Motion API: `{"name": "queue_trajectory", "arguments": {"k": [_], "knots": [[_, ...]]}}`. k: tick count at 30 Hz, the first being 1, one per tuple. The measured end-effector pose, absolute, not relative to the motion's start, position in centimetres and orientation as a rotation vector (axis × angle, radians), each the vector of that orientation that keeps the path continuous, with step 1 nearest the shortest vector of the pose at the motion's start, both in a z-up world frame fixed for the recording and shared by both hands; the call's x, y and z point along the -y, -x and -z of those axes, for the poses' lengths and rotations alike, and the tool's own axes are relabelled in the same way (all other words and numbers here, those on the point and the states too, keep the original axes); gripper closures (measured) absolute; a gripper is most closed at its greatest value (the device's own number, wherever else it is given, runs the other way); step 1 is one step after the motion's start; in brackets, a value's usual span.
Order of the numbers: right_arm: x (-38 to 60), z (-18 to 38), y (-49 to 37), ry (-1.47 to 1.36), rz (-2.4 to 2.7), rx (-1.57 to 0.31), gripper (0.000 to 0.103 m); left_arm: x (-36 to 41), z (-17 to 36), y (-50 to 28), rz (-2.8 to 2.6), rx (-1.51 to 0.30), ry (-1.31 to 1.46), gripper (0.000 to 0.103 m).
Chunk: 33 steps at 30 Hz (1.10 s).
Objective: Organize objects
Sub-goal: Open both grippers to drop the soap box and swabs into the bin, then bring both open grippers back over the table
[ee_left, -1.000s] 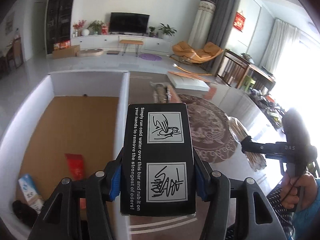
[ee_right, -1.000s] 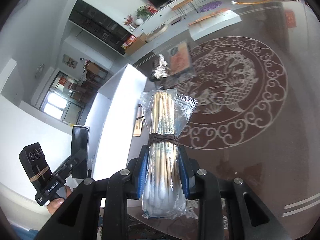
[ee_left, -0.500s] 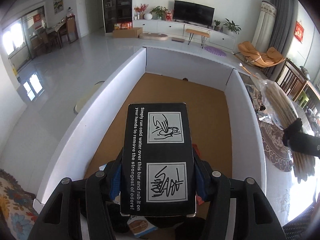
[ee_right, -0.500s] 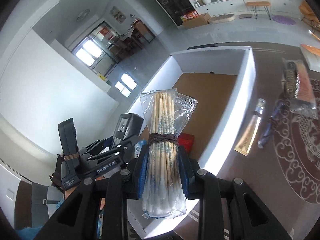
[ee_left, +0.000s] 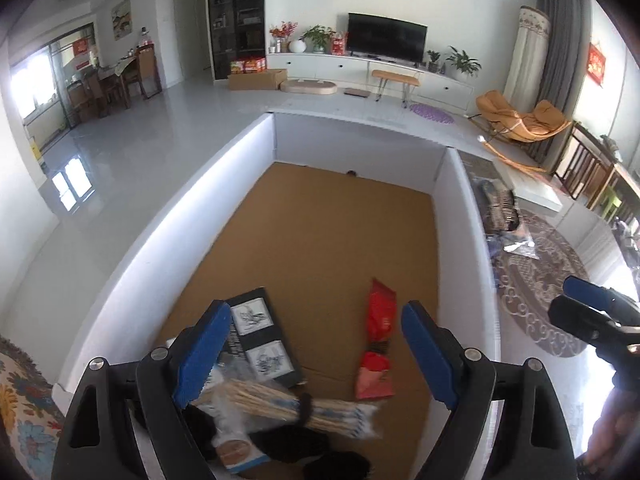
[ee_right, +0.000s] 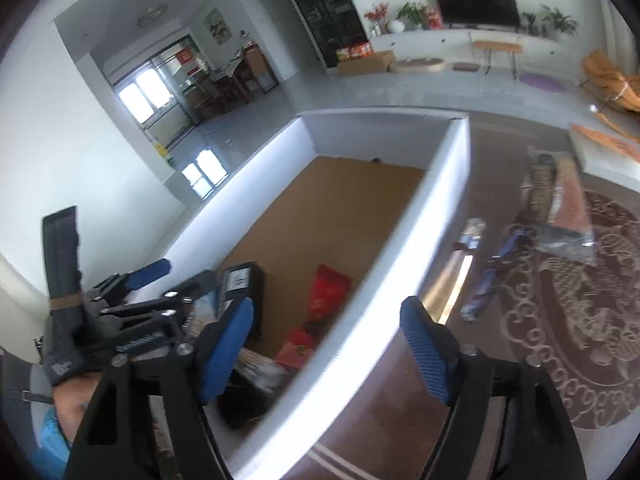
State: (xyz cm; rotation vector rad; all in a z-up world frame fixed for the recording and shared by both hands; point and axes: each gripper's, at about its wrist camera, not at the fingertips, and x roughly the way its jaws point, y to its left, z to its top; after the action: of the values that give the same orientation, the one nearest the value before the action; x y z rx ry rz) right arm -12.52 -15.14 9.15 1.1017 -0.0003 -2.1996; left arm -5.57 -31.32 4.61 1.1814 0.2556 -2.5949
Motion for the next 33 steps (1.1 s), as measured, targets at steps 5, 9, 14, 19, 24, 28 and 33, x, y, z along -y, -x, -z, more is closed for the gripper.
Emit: {"name": "queue_trajectory", "arguments": {"k": [5, 9, 14, 19, 24, 28, 33], "knots": [[5.1, -3.3, 14.1, -1.175, 2.518, -0.177, 0.012, 22.5, -6.8, 5.5, 2.852, -0.189, -1.211, 0.015], [-2.5, 0.5, 14.8, -1.289, 2.68, -0.248, 0.012, 14.4, -5.9, 5.3, 3.029, -0.146, -1.337, 0.003], [-7.8, 1.1, 14.2, -1.36, 2.78, -0.193, 0.012, 6.9, -0.1, 6.5, 3.042, -0.039, -1.518, 0.002], [-9.0, 1.8, 13.9, -1.388, 2.805, -0.193, 0.012, 4.6, 4.6, 7.8, 2.925, 0.087, -1.585, 0.002], [-9.8, 2.8, 13.9, -1.388, 2.81, -0.135, 0.012, 5.6, 4.9, 7.6, 2.894, 0.115, -1.56, 0.002], [-9.8, 3.0, 13.8, -1.404, 2.801, -0.128, 0.012, 6.5, 4.9, 8.2, 2.863, 0.119, -1.549, 0.002], [-10.3, 3.5, 14.1, -1.434, 2.785, -0.08, 0.004, 7.7, 2.8, 10.3, 2.857, 0.123, -1.43, 0.002]]}}
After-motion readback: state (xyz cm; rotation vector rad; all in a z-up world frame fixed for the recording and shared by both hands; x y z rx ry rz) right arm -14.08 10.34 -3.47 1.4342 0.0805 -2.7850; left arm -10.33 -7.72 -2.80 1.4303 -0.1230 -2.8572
